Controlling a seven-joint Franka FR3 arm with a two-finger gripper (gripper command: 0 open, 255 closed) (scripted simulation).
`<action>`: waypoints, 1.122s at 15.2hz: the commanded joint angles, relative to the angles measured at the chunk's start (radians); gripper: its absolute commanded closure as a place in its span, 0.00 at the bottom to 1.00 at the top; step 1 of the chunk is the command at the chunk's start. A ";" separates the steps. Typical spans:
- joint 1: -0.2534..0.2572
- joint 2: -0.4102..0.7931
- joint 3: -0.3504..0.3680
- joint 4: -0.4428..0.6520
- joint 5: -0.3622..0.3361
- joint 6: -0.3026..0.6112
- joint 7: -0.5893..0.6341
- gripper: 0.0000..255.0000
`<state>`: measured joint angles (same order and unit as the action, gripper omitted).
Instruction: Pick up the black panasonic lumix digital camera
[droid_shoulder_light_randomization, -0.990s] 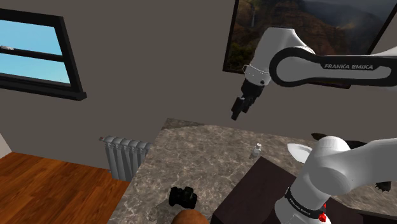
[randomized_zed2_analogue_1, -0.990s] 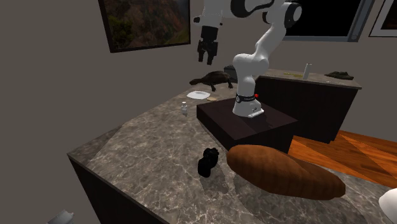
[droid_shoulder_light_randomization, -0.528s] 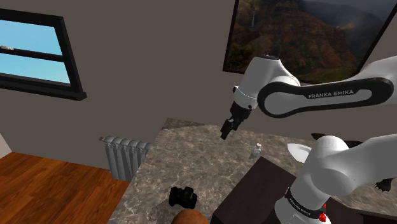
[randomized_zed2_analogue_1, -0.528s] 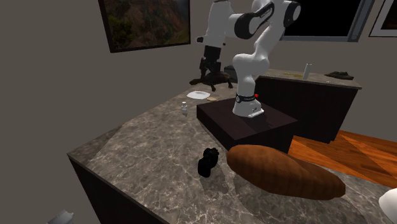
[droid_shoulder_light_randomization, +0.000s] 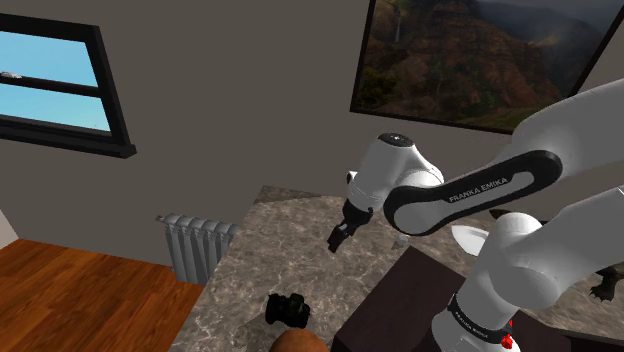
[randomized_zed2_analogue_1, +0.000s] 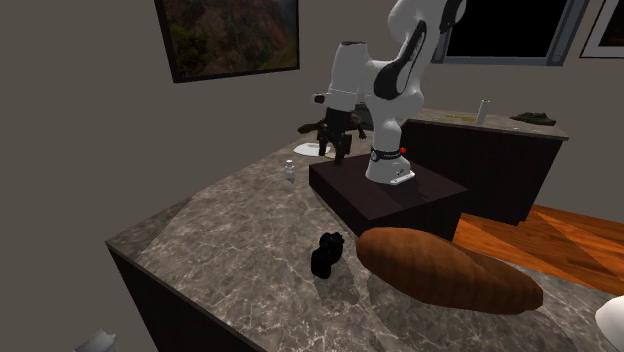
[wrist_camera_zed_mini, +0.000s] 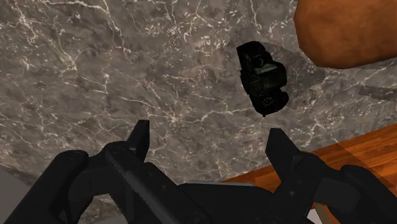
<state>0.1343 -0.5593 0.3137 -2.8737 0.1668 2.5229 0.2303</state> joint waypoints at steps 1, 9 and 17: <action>0.007 0.075 0.045 -0.009 0.006 0.097 0.040 0.00; -0.307 0.477 0.388 0.034 -0.411 0.470 0.452 0.00; -0.156 0.924 0.146 0.334 -1.659 0.405 1.519 0.00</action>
<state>-0.0514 0.3245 0.4891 -2.5668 -1.4028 2.9355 1.6666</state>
